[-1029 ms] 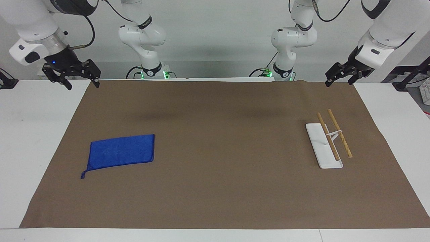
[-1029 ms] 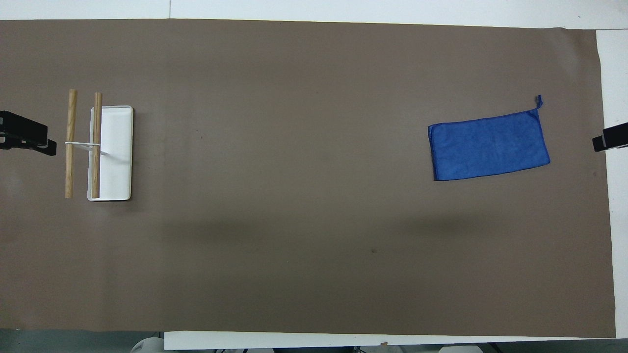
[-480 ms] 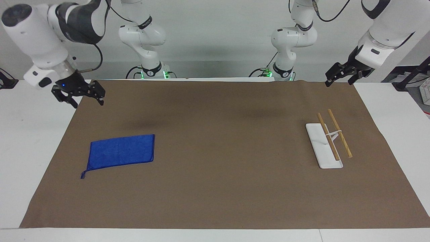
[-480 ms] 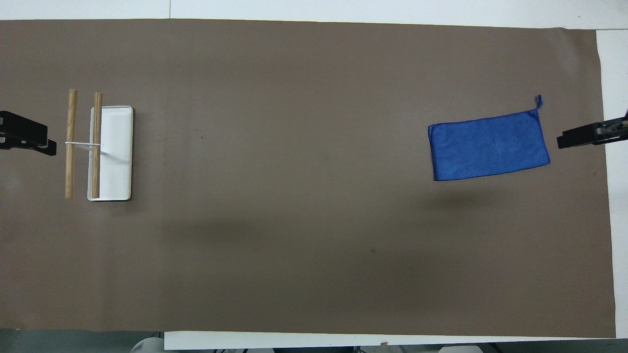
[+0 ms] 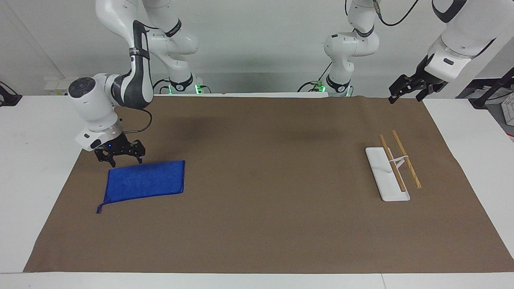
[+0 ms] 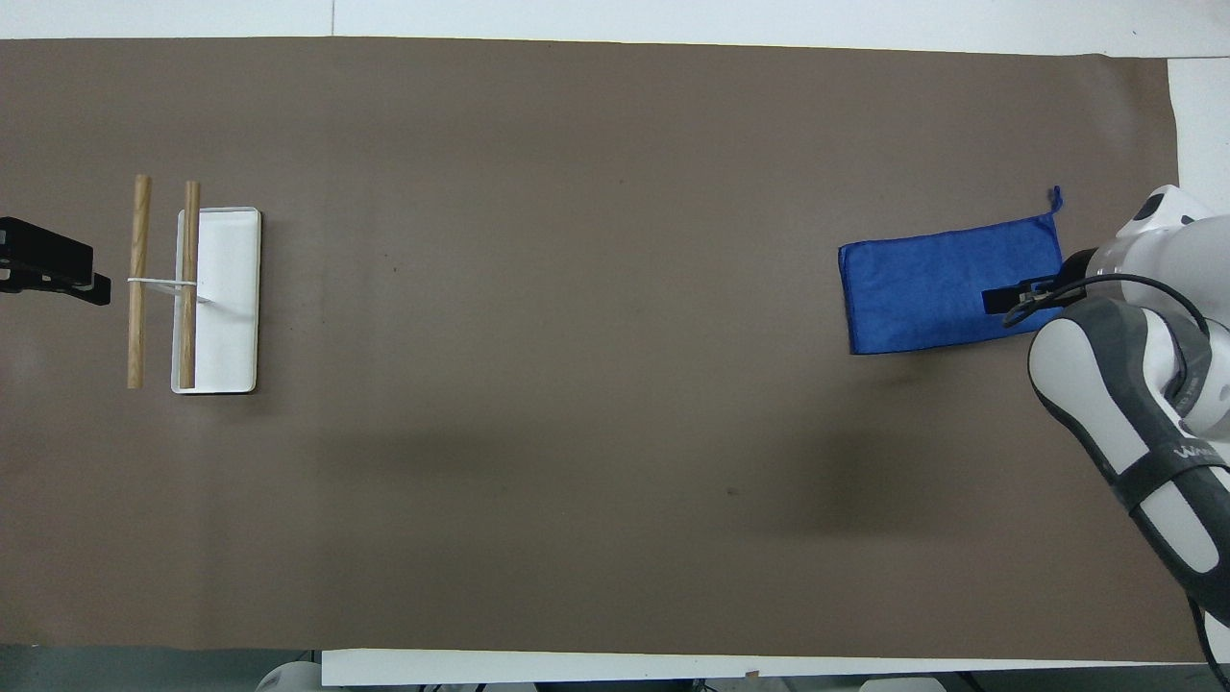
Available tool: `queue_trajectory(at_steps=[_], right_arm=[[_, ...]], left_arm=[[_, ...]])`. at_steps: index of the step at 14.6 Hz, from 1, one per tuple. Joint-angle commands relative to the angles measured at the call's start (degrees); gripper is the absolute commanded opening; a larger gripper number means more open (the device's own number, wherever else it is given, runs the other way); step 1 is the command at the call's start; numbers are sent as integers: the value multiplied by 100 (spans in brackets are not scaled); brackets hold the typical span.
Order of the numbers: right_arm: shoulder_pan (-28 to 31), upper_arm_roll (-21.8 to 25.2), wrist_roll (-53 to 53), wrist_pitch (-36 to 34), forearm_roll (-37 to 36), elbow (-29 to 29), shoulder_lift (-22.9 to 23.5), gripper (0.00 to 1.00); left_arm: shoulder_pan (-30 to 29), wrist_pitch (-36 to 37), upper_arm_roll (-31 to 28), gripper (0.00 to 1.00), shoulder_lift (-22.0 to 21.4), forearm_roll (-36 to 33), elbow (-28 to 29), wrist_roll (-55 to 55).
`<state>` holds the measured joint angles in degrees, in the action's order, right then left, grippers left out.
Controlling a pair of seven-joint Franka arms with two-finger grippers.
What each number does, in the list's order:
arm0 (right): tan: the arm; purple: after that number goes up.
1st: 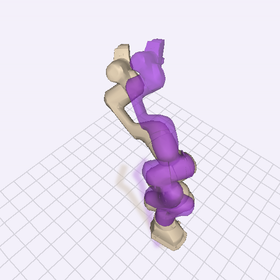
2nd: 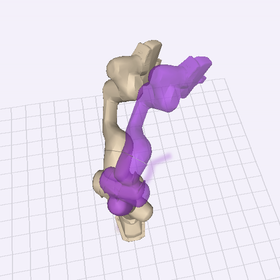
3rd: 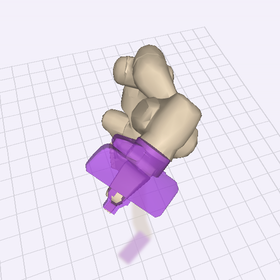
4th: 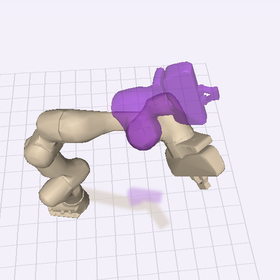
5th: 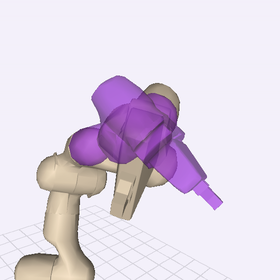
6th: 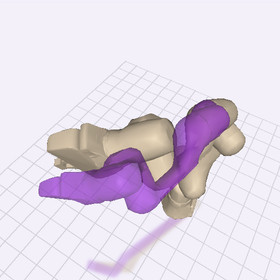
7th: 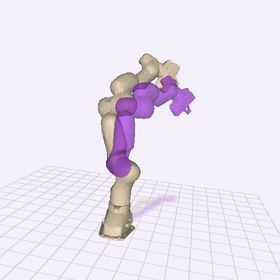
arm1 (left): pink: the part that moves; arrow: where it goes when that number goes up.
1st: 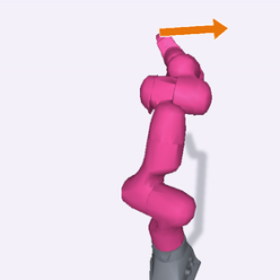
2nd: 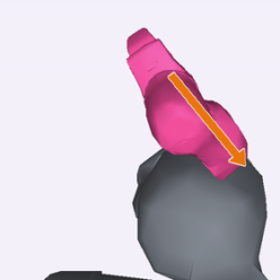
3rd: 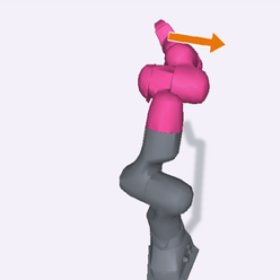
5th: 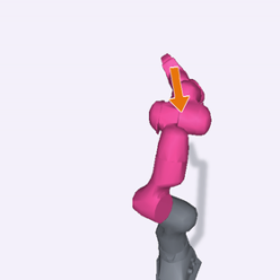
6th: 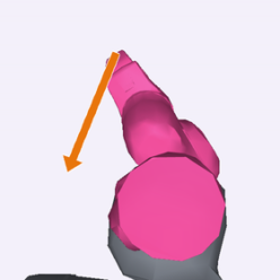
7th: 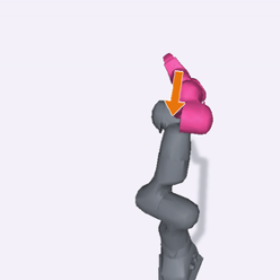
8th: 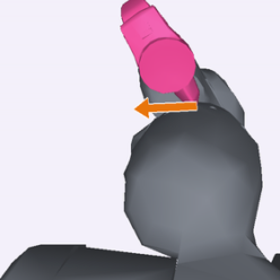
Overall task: Right arm passes towel to left arm to hang
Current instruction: 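Lower the right gripper onto the blue towel's edge and grasp it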
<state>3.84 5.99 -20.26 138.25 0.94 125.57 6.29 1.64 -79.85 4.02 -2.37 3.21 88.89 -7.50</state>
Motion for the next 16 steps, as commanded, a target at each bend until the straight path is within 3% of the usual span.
queue_trajectory(at_steps=[1,6,8,9,12,13,16], right_arm=[[99,-19,-302,395,20,-6,345,100],[223,-71,-400,1011,29,-24,891,98],[223,-80,-400,1011,37,-24,892,90],[223,-80,-408,994,37,-24,892,77],[214,-150,-382,784,37,-33,883,13],[223,-185,-373,678,37,-50,883,1],[214,-229,-330,319,308,-226,830,0]], left_arm=[[-41,57,3,100,-132,31,128,-6],[-41,57,3,100,-132,31,128,-6],[-41,57,3,100,-132,31,128,-6],[-41,57,3,100,-124,31,128,-6],[-41,57,3,100,-132,31,128,-6],[-41,57,3,100,-132,31,128,-6],[-41,57,3,100,-124,31,128,-6]])
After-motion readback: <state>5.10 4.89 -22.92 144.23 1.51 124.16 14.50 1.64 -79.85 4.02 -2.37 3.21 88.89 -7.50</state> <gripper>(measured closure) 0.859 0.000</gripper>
